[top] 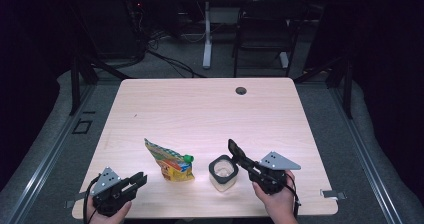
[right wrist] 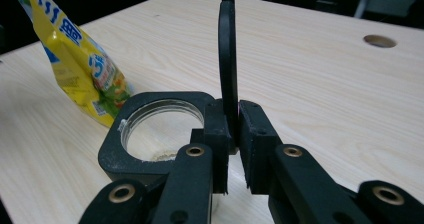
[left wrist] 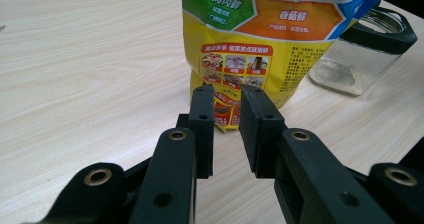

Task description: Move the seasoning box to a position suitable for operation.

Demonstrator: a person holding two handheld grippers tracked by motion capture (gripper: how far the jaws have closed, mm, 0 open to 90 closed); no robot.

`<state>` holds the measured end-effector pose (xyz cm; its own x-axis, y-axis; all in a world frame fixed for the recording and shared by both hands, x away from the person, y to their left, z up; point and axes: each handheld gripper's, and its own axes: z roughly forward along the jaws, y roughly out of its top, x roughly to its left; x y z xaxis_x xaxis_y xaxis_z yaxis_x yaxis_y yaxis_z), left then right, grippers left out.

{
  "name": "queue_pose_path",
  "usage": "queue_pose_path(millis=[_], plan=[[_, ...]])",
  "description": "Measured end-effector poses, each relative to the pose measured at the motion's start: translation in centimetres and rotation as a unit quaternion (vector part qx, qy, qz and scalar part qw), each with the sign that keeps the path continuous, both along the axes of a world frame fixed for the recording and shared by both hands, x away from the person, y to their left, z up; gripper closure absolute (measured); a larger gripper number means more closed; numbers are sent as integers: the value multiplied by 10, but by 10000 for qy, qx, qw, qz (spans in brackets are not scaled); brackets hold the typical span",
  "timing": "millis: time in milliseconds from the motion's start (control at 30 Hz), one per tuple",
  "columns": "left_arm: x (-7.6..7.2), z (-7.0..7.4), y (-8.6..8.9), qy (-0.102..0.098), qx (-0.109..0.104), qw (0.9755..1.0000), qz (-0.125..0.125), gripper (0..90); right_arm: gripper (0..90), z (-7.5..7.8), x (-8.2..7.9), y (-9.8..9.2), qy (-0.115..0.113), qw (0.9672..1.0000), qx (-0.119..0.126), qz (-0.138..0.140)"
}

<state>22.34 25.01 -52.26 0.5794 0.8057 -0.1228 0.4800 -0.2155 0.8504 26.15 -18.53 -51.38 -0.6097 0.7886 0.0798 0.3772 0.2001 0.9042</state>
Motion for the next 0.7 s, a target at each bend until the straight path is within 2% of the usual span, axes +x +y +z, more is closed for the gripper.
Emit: queue_pose_path(millis=[100, 133, 233, 300, 333, 367, 400, 467, 567, 600, 700], plan=[[0, 0, 1, 34, 1, 10000, 14, 761, 830, 0, 5, -2, 89, 9999, 116, 12], [0, 0, 1, 49, 16, 10000, 16, 761, 829, -1, 9, -4, 164, 9996, 200, 124], [0, -1, 2, 24, 0, 10000, 32, 759, 828, -2, 13, -4, 184, 9991, 280, 248], [1, -1, 2, 30, -11, 10000, 49, 758, 826, -3, 17, -5, 252, 9982, 377, 402], [1, -2, 3, 38, -19, 10000, 53, 756, 819, -3, 21, -6, 338, 9967, 514, 530], [1, -2, 3, 38, -19, 10000, 53, 754, 819, -3, 21, -6, 338, 9967, 514, 530], [1, -2, 3, 54, -39, 10000, 65, 750, 808, -4, 25, -7, 425, 9948, 626, 688], [0, -2, 3, 52, -33, 10000, 66, 747, 805, -4, 26, -8, 458, 9941, 672, 721], [0, -2, 3, 60, -20, 10000, 63, 745, 781, -4, 26, -7, 441, 9949, 612, 677], [1, -2, 3, 52, -12, 10000, 51, 745, 743, -3, 26, -7, 353, 9965, 481, 577], [1, -2, 3, 48, -7, 10000, 57, 743, 711, -2, 26, -7, 324, 9973, 431, 506]])
